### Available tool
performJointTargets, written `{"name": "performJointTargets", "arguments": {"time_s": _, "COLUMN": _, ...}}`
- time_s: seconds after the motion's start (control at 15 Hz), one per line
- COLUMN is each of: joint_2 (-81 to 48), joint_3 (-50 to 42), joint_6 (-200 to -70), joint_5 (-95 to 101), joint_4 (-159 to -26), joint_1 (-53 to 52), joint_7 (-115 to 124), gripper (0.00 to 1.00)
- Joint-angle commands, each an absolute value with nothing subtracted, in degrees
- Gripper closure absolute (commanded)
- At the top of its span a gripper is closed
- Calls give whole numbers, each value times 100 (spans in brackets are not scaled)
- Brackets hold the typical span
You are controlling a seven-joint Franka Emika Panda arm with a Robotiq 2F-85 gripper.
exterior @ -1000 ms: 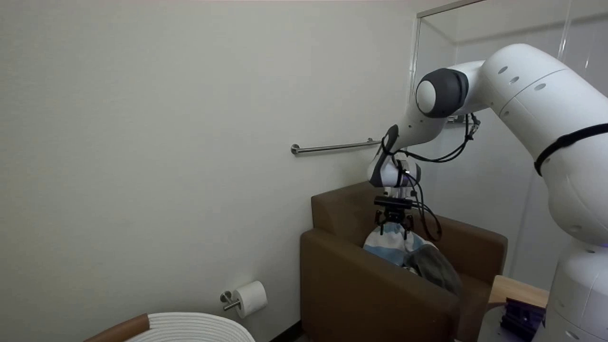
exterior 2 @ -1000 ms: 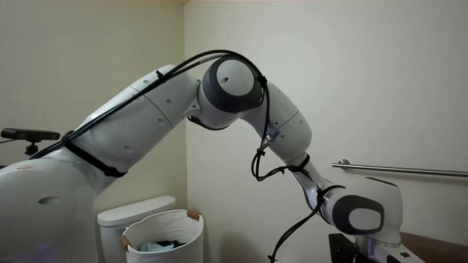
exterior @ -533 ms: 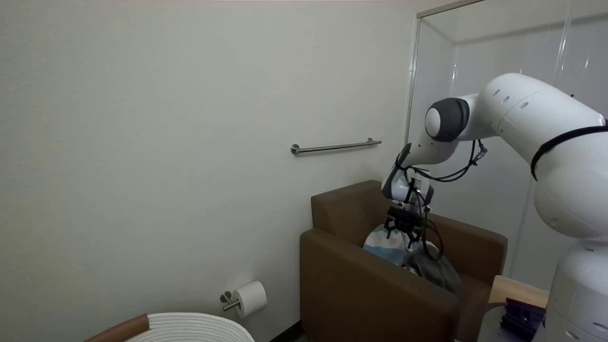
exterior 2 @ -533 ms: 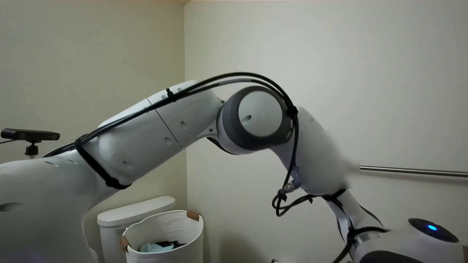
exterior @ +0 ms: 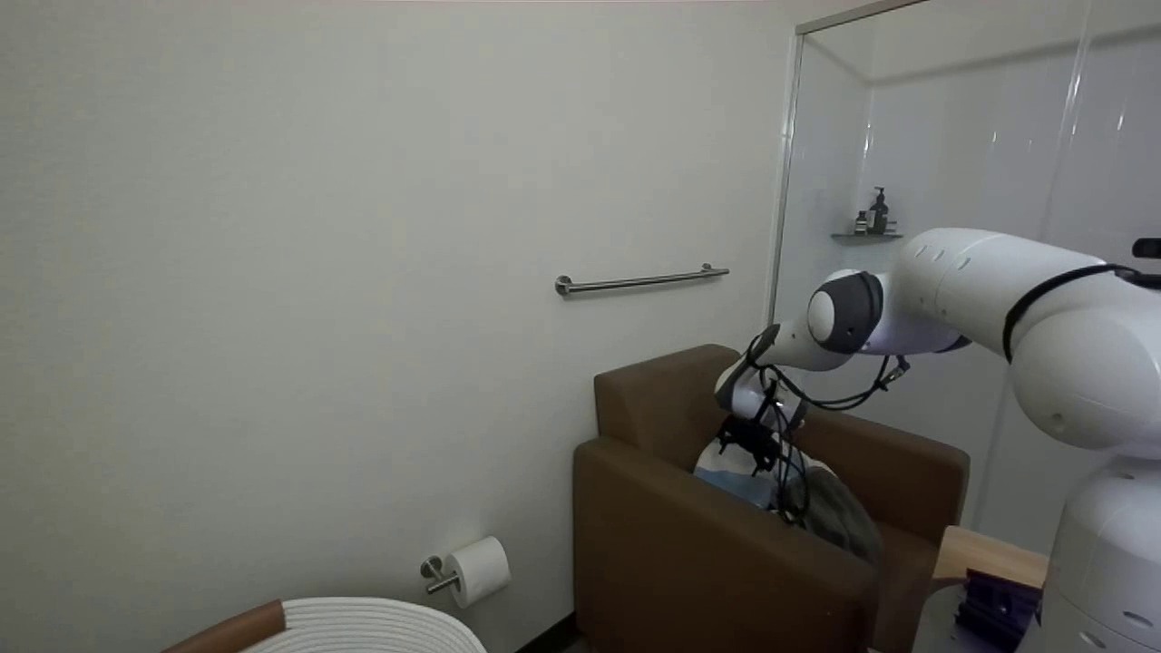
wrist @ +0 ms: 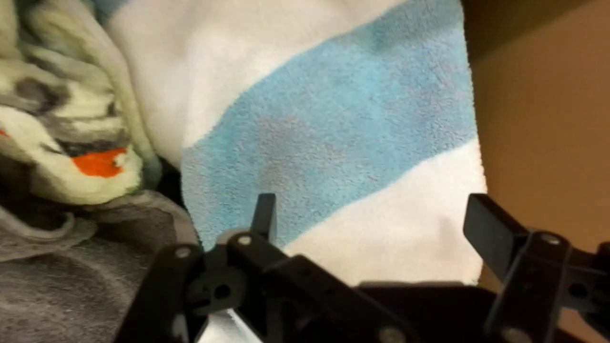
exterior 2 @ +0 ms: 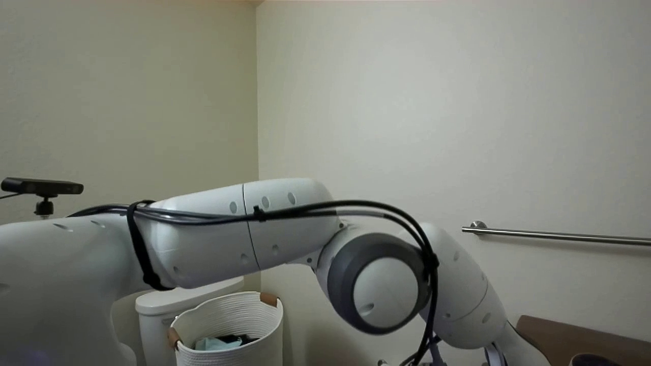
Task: Move the object from the basket to the couch and move the towel from the couch to the basket
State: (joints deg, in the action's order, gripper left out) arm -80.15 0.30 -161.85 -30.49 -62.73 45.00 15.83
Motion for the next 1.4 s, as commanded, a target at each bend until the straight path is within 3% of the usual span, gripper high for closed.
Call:
{"name": "performJointTargets", "arguments": {"time_s": 0.0, "joint_2": -9132, "joint_3": 218, "joint_6": -16572, "joint_5": -2932, "joint_4": -4836, "joint_1": 4628, "joint_7": 1628, "gripper": 0}}
{"name": "performJointTargets", "arguments": {"time_s": 0.07, "joint_2": -8510, "joint_3": 308, "joint_6": -16882, "joint_5": -3026, "joint_4": -5743, "joint_1": 4682, "joint_7": 1484, "gripper": 0}}
{"name": "performJointTargets", "arguments": {"time_s": 0.4, "joint_2": -8656, "joint_3": 141, "joint_6": -16661, "joint_5": -2989, "joint_4": -5562, "joint_1": 4850, "joint_7": 1826, "gripper": 0}}
{"name": "performJointTargets", "arguments": {"time_s": 0.53, "joint_2": -8656, "joint_3": 20, "joint_6": -15967, "joint_5": -2917, "joint_4": -5420, "joint_1": 4954, "joint_7": 2016, "gripper": 0}}
{"name": "performJointTargets", "arguments": {"time_s": 0.6, "joint_2": -8655, "joint_3": 93, "joint_6": -16406, "joint_5": -2919, "joint_4": -5507, "joint_1": 4871, "joint_7": 1849, "gripper": 0}}
{"name": "performJointTargets", "arguments": {"time_s": 0.8, "joint_2": -8635, "joint_3": 57, "joint_6": -16085, "joint_5": -2915, "joint_4": -5475, "joint_1": 4967, "joint_7": 1882, "gripper": 0}}
{"name": "performJointTargets", "arguments": {"time_s": 1.33, "joint_2": -8645, "joint_3": 974, "joint_6": -16289, "joint_5": -3073, "joint_4": -6195, "joint_1": 5201, "joint_7": 977, "gripper": 0}}
